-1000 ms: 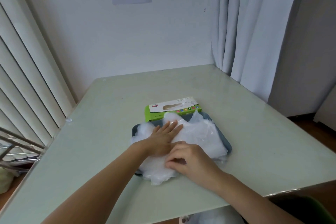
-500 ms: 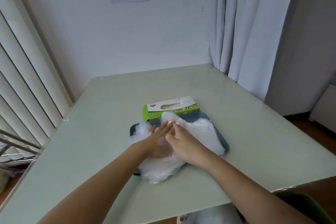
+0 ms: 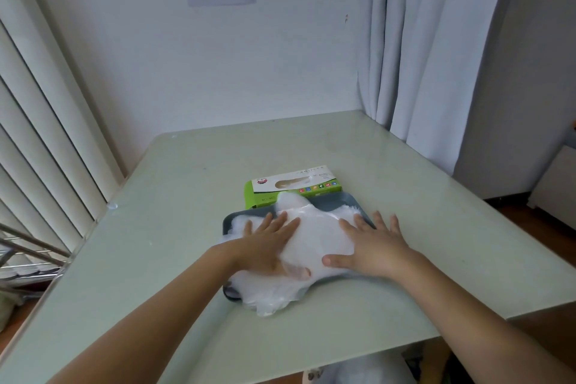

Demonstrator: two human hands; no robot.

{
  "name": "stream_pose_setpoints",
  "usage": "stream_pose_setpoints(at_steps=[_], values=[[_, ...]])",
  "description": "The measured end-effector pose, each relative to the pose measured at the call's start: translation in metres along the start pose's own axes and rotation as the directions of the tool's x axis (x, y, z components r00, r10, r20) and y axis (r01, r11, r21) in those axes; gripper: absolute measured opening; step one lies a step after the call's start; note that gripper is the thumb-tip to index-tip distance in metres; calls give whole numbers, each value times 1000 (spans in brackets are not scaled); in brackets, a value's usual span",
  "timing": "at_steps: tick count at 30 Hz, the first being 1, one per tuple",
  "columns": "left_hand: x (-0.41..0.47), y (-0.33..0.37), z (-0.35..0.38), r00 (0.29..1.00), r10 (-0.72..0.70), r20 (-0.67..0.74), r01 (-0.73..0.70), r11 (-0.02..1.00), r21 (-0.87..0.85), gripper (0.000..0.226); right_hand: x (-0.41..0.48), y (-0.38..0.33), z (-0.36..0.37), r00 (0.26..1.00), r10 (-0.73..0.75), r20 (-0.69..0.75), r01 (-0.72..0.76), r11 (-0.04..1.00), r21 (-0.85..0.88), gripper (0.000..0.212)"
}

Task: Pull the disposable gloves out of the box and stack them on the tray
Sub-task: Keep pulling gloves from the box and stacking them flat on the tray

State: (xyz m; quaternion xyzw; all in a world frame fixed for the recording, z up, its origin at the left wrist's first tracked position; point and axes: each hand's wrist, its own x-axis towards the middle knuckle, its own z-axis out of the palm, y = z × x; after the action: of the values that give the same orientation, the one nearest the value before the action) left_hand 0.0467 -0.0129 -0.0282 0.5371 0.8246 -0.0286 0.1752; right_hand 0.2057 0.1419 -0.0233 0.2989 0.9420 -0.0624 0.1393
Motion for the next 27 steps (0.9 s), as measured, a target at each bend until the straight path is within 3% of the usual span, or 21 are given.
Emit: stream_pose_setpoints(at_steps=[8, 14, 16, 19, 21, 24, 27], values=[[-32, 4, -9, 969, -143, 200, 137, 990, 43, 119, 2, -6, -11, 998, 1, 70, 2, 999, -47, 114], [-49, 1, -19, 965, -114, 236, 120, 993, -11, 115, 9, 3, -39, 999, 0, -51, 9, 986, 167, 74], [-55, -11, -36, 981, -32, 189, 58, 989, -133, 105, 13, 7, -50, 984, 12, -175, 30, 971, 236, 68], [-59, -32, -67, 997, 82, 10, -77, 964, -254, 81, 24, 9, -72, 928, 6, -371, 106, 955, 278, 57], [-59, -45, -86, 1000, 19, -18, -22, 973, -229, 82, 33, 7, -89, 894, -16, -447, 154, 949, 275, 53], [-50, -67, -100, 993, -98, -70, 74, 955, -286, 116, 49, 5, -109, 855, -90, -510, 266, 921, 284, 43], [-25, -77, -95, 970, -170, -176, 80, 901, -427, 87, 77, -3, -116, 837, -229, -498, 386, 891, 240, 27]])
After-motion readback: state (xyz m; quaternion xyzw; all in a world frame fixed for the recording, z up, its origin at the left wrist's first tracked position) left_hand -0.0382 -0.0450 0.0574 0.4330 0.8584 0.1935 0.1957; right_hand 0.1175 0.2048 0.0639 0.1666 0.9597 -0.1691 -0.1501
